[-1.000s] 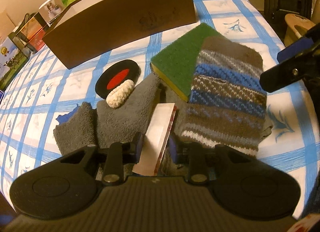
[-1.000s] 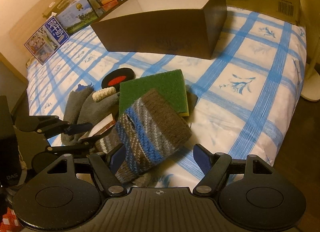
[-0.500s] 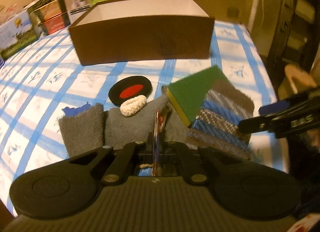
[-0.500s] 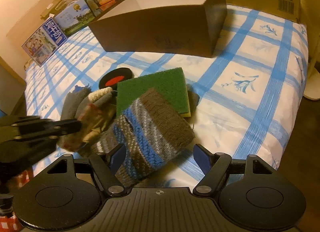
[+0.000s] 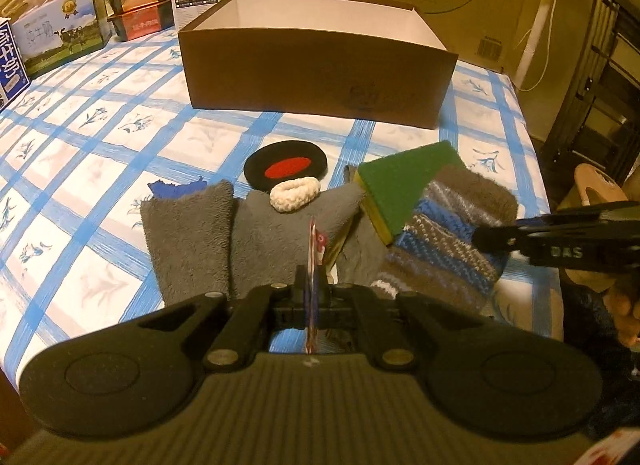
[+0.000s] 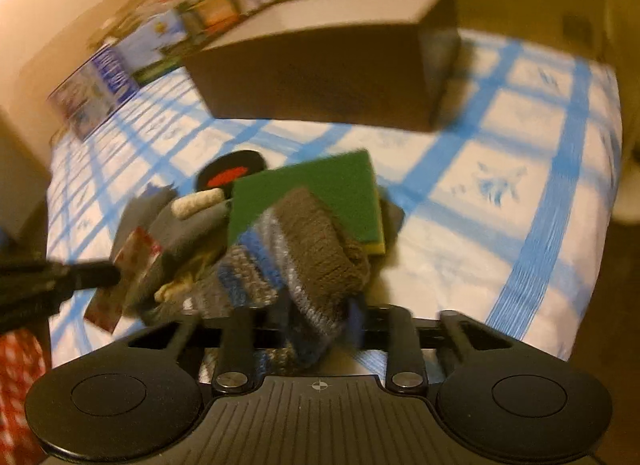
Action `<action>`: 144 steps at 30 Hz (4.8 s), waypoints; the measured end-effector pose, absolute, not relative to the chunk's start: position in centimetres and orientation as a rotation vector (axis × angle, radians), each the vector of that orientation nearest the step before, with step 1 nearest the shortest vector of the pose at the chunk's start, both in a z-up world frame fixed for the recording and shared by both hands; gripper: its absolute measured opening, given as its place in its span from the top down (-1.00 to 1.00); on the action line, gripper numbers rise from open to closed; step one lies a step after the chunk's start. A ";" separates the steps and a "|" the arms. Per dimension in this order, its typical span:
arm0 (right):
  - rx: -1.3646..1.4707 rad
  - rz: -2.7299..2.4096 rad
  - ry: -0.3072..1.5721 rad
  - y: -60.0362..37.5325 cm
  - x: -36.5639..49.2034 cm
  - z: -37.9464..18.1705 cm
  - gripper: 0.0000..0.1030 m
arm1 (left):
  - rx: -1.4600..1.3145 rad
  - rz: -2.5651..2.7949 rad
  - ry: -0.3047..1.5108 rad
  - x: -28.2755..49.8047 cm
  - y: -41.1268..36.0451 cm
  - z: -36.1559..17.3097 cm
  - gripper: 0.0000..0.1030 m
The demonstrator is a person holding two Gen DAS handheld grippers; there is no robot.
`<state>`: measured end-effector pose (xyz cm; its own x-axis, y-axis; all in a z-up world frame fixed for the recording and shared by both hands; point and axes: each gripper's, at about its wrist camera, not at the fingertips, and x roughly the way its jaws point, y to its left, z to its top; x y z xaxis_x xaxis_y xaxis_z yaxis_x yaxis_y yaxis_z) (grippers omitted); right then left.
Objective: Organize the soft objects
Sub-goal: 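Grasp the striped knit sock with the right tool while the left tool grasps a small packet, then carry the sock and packet over the brown box and release both inside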
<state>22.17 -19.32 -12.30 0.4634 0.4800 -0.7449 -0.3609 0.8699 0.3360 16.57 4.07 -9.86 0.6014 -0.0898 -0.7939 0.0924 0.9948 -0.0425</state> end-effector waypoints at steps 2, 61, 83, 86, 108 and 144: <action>0.105 0.535 0.914 -19.4 21.2 -11.3 0.69 | 0.003 -0.099 0.918 16.5 4.1 -9.8 0.95; 0.061 0.650 0.572 -19.7 26.4 3.3 0.74 | -0.084 -0.059 0.663 23.9 7.6 2.7 0.95; 0.055 0.505 0.562 -19.5 41.7 3.9 0.74 | -0.107 -0.128 0.731 41.7 4.5 3.2 0.95; 0.050 0.503 0.608 -18.8 43.6 2.5 0.74 | -0.113 -0.127 0.767 44.1 3.9 2.0 0.95; 0.051 0.463 0.770 -16.6 49.5 -1.7 0.74 | -0.030 -0.094 0.860 50.3 3.4 -2.2 0.55; 0.136 0.530 0.687 -22.4 38.0 -0.2 -0.32 | -0.056 -0.074 0.819 33.7 8.2 2.8 -0.16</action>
<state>37.97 -22.43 -0.15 0.6472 0.5079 -0.5685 -0.4201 0.8599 0.2901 33.74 8.25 2.80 0.6806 -0.0876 -0.7274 0.0440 0.9959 -0.0788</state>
